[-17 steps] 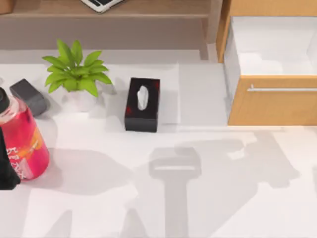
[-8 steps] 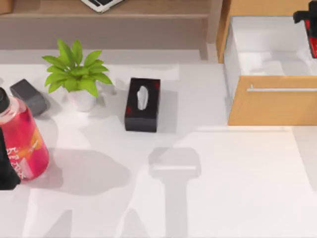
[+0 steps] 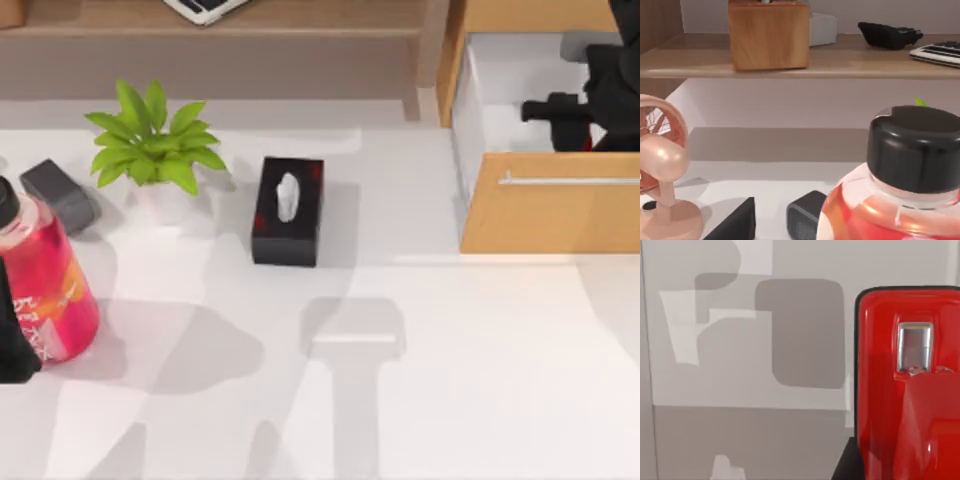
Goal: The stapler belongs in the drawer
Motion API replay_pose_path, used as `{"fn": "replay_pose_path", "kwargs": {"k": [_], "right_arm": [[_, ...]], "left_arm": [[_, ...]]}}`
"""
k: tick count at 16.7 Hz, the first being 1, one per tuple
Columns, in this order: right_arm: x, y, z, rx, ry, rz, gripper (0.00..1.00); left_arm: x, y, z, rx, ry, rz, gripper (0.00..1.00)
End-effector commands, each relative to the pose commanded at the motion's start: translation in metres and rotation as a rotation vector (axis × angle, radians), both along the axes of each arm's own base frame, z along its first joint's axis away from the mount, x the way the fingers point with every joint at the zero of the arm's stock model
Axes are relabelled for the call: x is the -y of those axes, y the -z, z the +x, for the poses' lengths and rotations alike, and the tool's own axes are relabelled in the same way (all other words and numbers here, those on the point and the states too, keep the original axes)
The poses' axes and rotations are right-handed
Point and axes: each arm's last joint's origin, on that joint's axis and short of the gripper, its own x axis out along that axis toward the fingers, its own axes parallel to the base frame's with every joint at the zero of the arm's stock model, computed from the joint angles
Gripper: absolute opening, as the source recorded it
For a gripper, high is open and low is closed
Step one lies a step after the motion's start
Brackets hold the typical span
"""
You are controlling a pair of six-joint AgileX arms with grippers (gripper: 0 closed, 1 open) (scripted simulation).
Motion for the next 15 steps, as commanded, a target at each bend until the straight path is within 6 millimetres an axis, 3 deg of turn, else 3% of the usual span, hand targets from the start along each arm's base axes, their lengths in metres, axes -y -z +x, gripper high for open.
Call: {"fn": "replay_pose_path", "kwargs": {"k": [2,15], "right_arm": [[0.001,0.010,-0.002,-0.050,0.011,-0.007,0.00],[0.002,0.014,0.011,-0.027,0.040,0.037,0.00]], "left_arm": [[0.000,0.000,0.000,0.000,0.000,0.000,1.00],[0.000,0.000,0.000,0.000,0.000,0.000,1.00]]}}
